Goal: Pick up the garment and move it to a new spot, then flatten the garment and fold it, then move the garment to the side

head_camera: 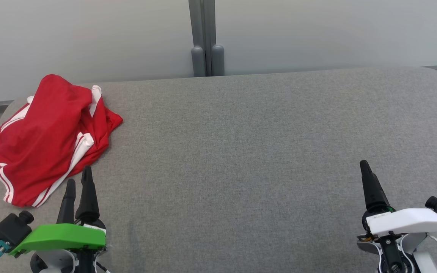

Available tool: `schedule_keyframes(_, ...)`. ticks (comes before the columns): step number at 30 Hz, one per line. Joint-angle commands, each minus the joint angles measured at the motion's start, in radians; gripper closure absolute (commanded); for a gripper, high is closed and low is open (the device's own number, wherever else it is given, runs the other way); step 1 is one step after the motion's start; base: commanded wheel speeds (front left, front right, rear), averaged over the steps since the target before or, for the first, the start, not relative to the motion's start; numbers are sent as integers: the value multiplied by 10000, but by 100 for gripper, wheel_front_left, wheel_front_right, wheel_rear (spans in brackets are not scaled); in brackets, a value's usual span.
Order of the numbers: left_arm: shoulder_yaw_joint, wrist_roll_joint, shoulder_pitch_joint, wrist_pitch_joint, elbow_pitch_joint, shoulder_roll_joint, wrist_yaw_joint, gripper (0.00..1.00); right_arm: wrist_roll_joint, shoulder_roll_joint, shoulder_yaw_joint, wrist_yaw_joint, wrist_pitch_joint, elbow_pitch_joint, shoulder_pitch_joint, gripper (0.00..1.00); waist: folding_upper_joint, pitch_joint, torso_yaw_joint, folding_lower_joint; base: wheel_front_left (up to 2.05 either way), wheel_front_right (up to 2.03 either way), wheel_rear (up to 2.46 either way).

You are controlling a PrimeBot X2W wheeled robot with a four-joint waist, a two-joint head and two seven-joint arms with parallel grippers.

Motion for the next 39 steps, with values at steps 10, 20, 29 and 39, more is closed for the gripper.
schedule_keyframes(10,-431,2112,15,-385,-378,376,208,0,-1673,-70,230,6,-393,-394,56,0,0,-37,22,0,0,0,0)
schedule_keyframes(20,-748,3303,104,-673,-478,602,392,0,-3010,-78,337,6,-678,-478,159,0,0,-59,34,0,0,0,0)
schedule_keyframes(29,-970,4267,181,-918,-511,789,592,0,-3968,-84,444,6,-930,-538,227,0,0,-82,36,0,0,0,0)
schedule_keyframes(39,-1155,5116,245,-1166,-534,908,664,0,-4901,-91,533,7,-1167,-597,313,0,0,-117,54,0,0,0,0)
